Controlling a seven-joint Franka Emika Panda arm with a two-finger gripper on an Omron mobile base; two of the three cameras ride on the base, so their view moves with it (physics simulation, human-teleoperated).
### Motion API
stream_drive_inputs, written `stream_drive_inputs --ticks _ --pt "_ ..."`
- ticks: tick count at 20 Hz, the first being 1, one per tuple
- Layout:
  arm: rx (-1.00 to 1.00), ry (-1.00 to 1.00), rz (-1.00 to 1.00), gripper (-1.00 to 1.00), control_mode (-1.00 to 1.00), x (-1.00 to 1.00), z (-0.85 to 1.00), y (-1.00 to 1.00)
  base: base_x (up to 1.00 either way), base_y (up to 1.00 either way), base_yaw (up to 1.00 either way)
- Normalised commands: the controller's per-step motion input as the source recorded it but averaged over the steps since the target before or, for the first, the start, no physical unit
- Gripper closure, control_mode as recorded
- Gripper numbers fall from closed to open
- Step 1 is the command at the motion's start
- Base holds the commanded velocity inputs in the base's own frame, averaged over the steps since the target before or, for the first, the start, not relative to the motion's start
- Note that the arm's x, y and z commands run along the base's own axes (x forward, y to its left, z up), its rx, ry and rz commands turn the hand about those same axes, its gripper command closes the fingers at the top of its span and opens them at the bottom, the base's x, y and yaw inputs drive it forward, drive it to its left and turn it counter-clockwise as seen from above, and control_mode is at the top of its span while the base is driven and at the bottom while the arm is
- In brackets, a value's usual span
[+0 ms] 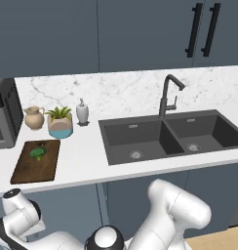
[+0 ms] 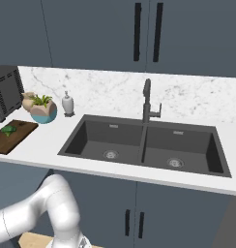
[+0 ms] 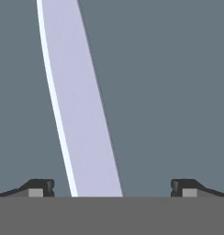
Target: Place the appropriate cutting tool for cutting the broccoli skin on the cutting board.
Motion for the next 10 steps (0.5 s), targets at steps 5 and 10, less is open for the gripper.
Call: stream_drive_inputs --ticks 5,10 --pt "-0.01 0.0 0.0 -1.0 -1.0 0.02 -0.34 0.1 0.0 0.0 0.0" --pt "-0.01 0.0 0.0 1.0 -1.0 0.0 -0.35 0.13 0.0 0.0 0.0"
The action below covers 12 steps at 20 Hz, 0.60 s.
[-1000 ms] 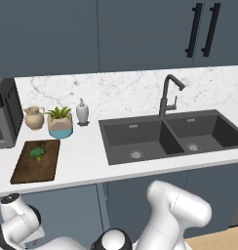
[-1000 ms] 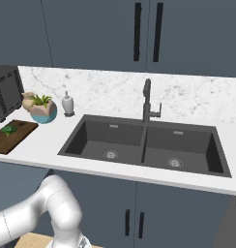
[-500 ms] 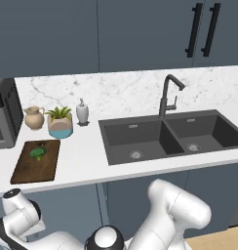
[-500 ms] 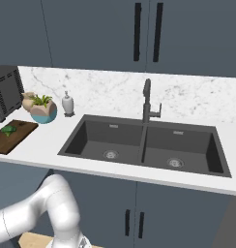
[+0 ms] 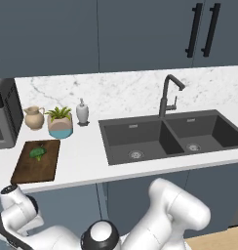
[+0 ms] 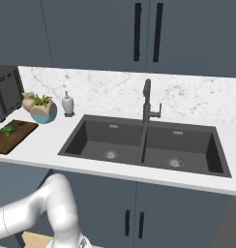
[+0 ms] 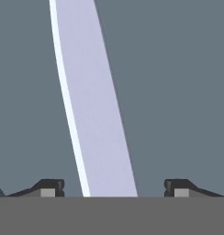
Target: Place the appropriate cutting tool for cutting the broccoli skin on the cutting board.
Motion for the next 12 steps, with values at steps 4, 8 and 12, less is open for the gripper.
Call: stream_drive_inputs --ticks 4,8,12 --pt "0.0 0.0 0.0 1.0 -1.0 0.0 -0.21 0.0 0.0 0.0 0.0" --pt "0.0 0.0 0.0 1.0 -1.0 0.0 -0.17 0.0 0.0 0.0 0.0" --pt "0.0 0.0 0.0 1.0 -1.0 -0.05 -0.09 0.0 0.0 0.0 0.0"
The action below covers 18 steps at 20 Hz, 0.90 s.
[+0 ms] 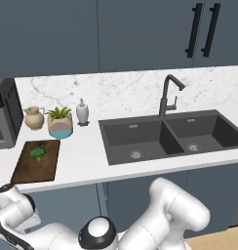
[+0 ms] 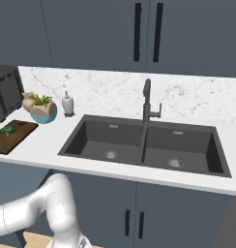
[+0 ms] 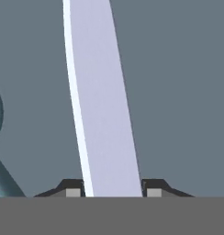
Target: Place the appropriate cutting tool for cutting the broccoli skin on the cutting board.
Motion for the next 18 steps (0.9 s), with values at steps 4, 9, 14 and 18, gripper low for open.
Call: stream_drive_inputs --ticks 4,9,14,18 --pt "0.0 0.0 0.0 1.0 -1.0 -0.15 0.0 0.0 0.0 0.0 0.0" --pt "0.01 0.0 0.0 1.0 -1.0 -0.27 0.15 0.0 0.0 0.0 0.0" --pt "0.0 -0.01 0.01 1.0 -1.0 -0.29 0.52 0.0 0.0 0.0 0.0" --pt "0.0 0.0 0.08 1.0 -1.0 -0.2 0.77 0.0 0.0 0.0 0.0"
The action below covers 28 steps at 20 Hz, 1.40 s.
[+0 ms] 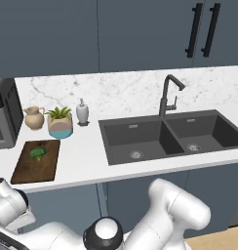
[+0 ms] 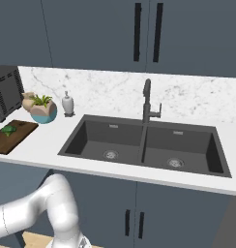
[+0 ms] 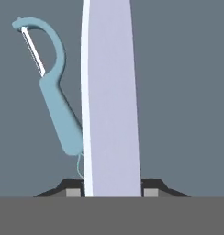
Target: Place the appropriate cutting tool for cutting the broccoli skin on the cutting board.
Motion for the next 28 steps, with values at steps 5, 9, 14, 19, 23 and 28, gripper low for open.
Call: stream_drive_inputs --ticks 5,9,14,19,23,28 --pt "0.0 0.0 0.13 1.0 -1.0 -0.21 0.58 0.0 0.0 0.0 0.0" --pt "0.0 0.0 0.19 1.0 -1.0 -0.23 0.53 0.0 0.0 0.0 0.0" --pt "0.0 0.0 0.25 1.0 -1.0 -0.29 0.51 0.0 0.0 0.0 0.0" --pt "0.0 0.0 0.26 1.0 -1.0 -0.31 0.5 0.0 0.0 0.0 0.0" --pt "0.0 0.02 0.26 1.0 -1.0 -0.37 0.44 0.0 0.0 0.0 0.0" --pt "0.0 0.01 0.19 1.0 -1.0 -0.15 0.68 -0.01 0.0 0.0 0.0"
